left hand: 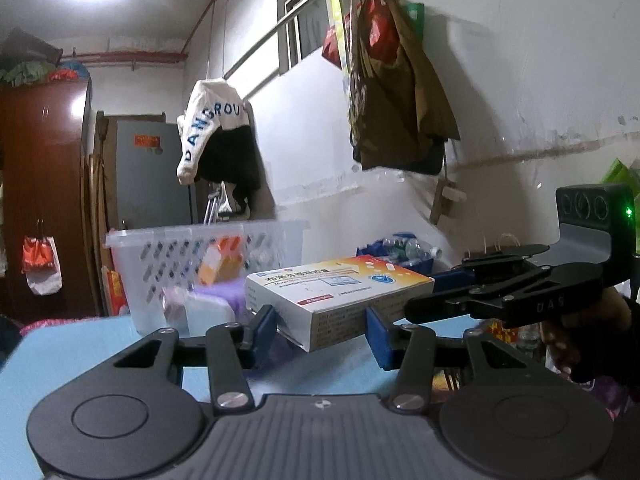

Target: Organize objects

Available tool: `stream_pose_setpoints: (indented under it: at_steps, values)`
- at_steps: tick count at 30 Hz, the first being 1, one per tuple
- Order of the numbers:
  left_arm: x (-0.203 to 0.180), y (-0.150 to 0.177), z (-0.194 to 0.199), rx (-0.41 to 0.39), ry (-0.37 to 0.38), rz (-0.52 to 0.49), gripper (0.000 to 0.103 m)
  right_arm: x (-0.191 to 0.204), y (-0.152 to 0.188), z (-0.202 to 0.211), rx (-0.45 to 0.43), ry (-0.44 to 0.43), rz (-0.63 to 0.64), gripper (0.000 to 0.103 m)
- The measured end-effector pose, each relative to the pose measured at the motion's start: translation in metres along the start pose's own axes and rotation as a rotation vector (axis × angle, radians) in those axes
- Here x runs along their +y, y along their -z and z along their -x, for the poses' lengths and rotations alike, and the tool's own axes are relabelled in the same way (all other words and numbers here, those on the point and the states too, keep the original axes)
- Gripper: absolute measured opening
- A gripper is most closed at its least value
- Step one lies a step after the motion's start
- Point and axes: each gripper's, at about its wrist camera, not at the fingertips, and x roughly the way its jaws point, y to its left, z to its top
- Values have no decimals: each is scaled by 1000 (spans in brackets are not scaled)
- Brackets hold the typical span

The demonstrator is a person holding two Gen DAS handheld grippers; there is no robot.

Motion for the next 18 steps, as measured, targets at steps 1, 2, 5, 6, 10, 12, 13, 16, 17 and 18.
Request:
stream_pose_setpoints:
  at_steps: [1, 2, 5, 6, 10, 12, 13, 16, 17, 18]
  values:
    - [3, -5, -1, -6, 1, -2, 52, 0, -5, -2, -5, 4, 8, 44]
    - [6, -9, -2, -12, 2, -10, 52, -1, -10, -3, -11, 9, 20, 44]
    - [17, -30, -12, -30, -2, -29, 52, -6, -29, -11, -26, 21, 55, 44]
    - [21, -38, -16, -41, -7, -38, 52, -10, -38, -15, -37, 21, 56, 44]
    - [47, -74, -42, -56, -28, -53, 52, -31, -75, -43, -45, 18, 62, 44]
    - [67, -93, -65, -33, -33, -45, 52, -42, -94, -64, -32, 34, 70, 44]
    - [77, -100, -77, -21, -33, -38, 52, -49, -102, -76, -16, 39, 68, 44]
    - [108, -118, -119, 37, -38, -1, 52, -75, -118, -112, 39, 47, 36, 44]
    - [118, -121, -131, 54, -38, 18, 52, -84, -122, -126, 64, 49, 23, 44]
    - [127, -123, -144, 77, -35, 31, 51, -92, -124, -140, 96, 51, 7, 44]
